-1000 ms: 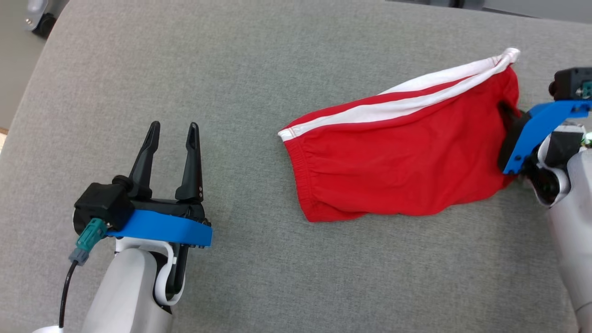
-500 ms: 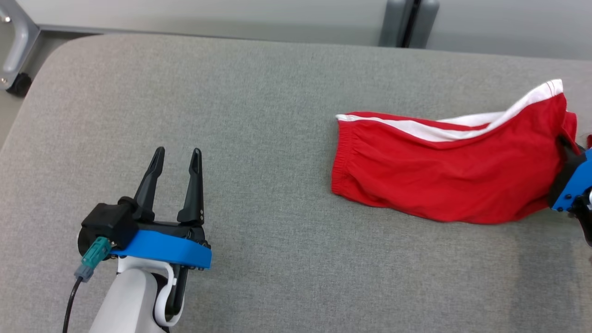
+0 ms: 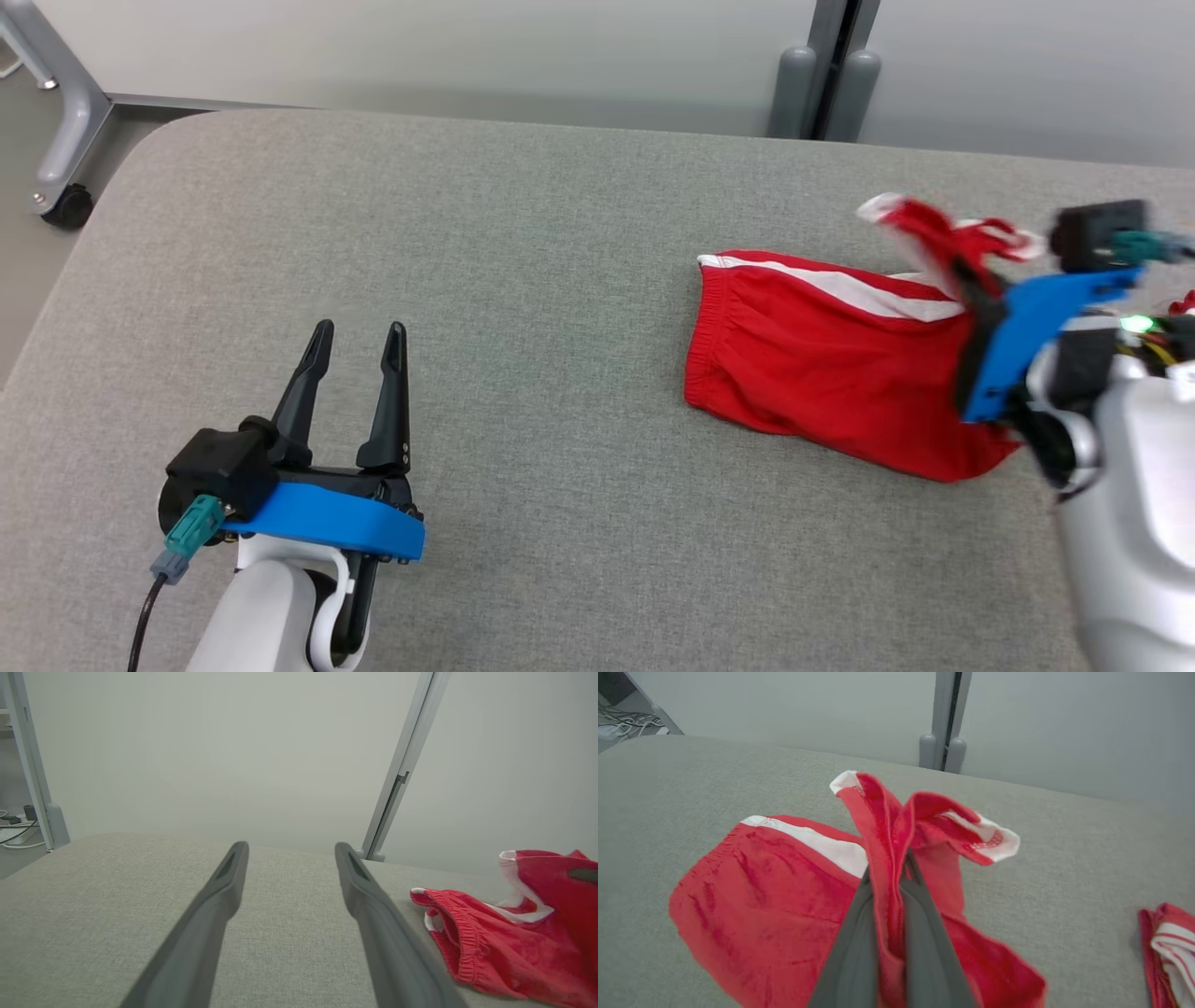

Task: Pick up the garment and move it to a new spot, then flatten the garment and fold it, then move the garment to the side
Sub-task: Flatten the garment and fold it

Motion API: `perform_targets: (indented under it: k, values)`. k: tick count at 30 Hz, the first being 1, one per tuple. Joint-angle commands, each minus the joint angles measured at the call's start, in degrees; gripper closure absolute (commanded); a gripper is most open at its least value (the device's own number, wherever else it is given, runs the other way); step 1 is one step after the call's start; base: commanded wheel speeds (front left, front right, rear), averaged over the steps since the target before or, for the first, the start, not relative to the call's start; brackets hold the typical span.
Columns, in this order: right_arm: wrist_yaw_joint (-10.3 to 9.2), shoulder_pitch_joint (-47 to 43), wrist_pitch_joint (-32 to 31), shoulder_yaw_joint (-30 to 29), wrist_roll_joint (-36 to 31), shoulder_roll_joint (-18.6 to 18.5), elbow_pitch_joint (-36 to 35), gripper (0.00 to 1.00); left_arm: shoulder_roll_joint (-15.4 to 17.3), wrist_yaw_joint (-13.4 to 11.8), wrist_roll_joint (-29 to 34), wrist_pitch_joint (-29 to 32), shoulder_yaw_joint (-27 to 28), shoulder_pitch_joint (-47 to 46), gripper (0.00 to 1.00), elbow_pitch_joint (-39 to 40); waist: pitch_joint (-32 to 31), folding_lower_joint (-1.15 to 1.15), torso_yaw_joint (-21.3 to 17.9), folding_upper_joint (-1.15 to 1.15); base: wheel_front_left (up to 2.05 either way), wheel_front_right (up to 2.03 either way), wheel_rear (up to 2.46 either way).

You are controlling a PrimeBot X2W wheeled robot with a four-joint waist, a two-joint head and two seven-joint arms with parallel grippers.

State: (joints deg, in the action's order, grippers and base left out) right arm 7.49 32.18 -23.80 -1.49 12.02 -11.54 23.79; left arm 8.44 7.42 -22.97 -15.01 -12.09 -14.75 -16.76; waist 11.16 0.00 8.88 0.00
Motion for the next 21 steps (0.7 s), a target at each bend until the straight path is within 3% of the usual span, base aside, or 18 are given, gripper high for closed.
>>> perform_targets:
  k: [1,8,17,18,19,21]
  values:
    - [0.01,0.8,-0.6,1.2,-0.3,0.9,-0.4,1.0,0.1,0.0,0.0,-0.2,0.1,0.5,0.0,0.1,0.2,0.0,0.2,0.0,0.0,0.0,0.0]
    - [0.01,5.5,-3.3,9.3,-0.6,5.2,3.7,1.0,-0.4,0.1,0.0,-0.2,-0.9,-1.5,0.0,0.5,2.0,0.0,2.0,0.0,0.0,0.0,0.0]
    - [0.01,9.8,-1.7,14.9,1.5,7.8,12.0,1.0,-0.7,0.1,-0.6,-0.2,-2.2,-2.8,0.0,0.3,3.5,0.0,3.8,0.0,0.0,0.0,0.0]
    - [0.01,10.0,-1.7,15.3,2.2,7.9,12.6,0.73,-0.8,0.1,-0.6,-0.2,-2.3,-3.0,0.0,0.3,3.6,0.0,3.9,0.0,0.0,0.0,0.0]
    - [0.01,10.1,-1.6,15.6,3.1,8.0,13.1,0.0,-0.8,0.1,-0.6,-0.2,-2.3,-3.0,0.0,0.2,3.6,0.0,3.9,0.0,0.0,0.0,0.0]
    - [0.01,10.5,-0.7,15.9,4.5,8.2,13.1,0.0,-0.8,0.1,-0.7,-0.2,-2.0,-2.9,0.0,0.1,3.5,0.0,3.7,0.0,0.0,0.0,0.0]
